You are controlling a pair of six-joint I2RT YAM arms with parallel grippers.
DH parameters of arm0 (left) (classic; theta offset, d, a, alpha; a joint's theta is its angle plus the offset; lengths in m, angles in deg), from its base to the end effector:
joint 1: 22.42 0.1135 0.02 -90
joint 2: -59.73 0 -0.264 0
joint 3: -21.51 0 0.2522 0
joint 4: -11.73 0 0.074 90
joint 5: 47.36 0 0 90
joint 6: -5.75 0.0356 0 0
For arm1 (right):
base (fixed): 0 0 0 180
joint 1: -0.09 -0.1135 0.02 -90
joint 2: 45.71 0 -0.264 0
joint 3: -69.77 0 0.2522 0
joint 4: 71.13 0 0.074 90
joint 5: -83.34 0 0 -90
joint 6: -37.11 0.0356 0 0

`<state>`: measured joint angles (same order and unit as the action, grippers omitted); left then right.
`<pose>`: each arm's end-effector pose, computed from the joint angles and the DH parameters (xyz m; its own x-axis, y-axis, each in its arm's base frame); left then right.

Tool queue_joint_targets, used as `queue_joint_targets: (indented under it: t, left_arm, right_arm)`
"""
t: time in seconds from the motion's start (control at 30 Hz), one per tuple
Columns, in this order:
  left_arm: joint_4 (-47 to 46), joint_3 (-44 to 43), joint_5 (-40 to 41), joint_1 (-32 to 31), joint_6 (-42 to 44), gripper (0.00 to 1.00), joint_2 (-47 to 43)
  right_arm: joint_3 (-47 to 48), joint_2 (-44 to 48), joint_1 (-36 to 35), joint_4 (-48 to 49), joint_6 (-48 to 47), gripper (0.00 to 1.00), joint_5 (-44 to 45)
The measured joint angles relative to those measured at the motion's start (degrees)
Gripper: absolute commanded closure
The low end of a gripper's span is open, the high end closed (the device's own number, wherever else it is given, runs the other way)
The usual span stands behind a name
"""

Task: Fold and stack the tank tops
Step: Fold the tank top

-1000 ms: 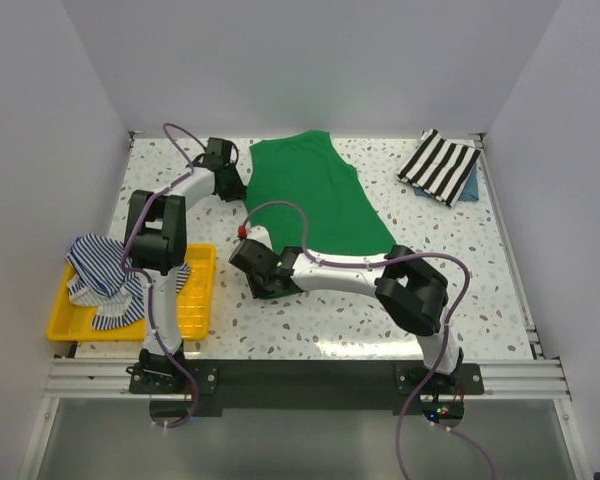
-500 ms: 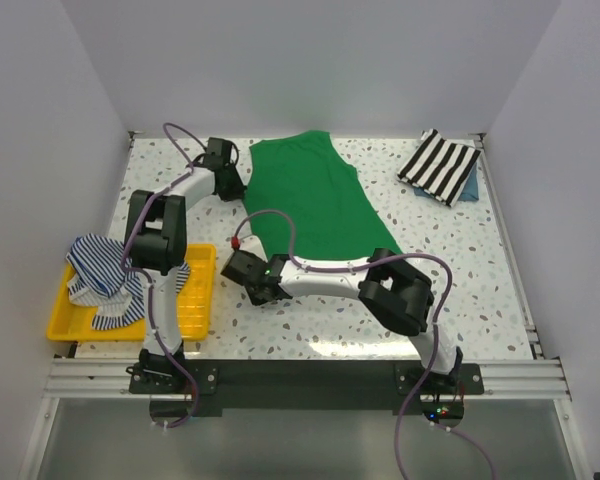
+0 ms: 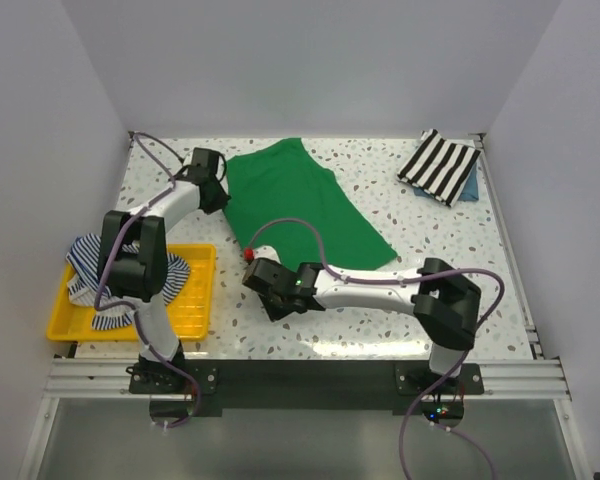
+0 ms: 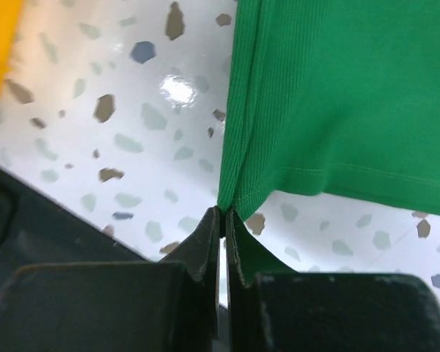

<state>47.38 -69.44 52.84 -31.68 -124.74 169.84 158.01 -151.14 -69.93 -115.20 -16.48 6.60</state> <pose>0.4075 -0.0600 0.1895 -0.6509 -0.5414 -0.5322 -0.4799 0.8366 -0.2641 0.1387 0.3576 0.1982 -0.7617 -0.4042 -0.5063 -0.5280 0.8402 0.1235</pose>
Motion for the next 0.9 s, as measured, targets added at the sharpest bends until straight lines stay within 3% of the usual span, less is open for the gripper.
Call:
queue_joint_targets:
  t: [0.17, 0.5, 0.67, 0.9]
  left_arm:
    - [0.0, 3.2, 1.9, 0.6, -1.6, 1.0, -3.9]
    - [0.2, 3.3, 2.6, 0.9, -3.5, 1.0, -3.9]
    - [0.7, -3.7, 2.5, -0.7, -3.5, 1.0, -1.8]
    - [2.3, -15.0, 2.7, -6.6, -3.5, 1.0, 6.4]
  right_arm:
    - [-1.1, 4.9, 0.0, 0.8, 0.0, 1.0, -3.0]
    - [1.3, 3.1, 0.6, 0.6, -0.9, 1.0, -5.6]
    - [0.8, 3.5, 4.3, 0.8, -1.5, 1.0, -6.3]
    - [-7.2, 9.1, 11.3, 2.0, -1.6, 1.0, -7.1]
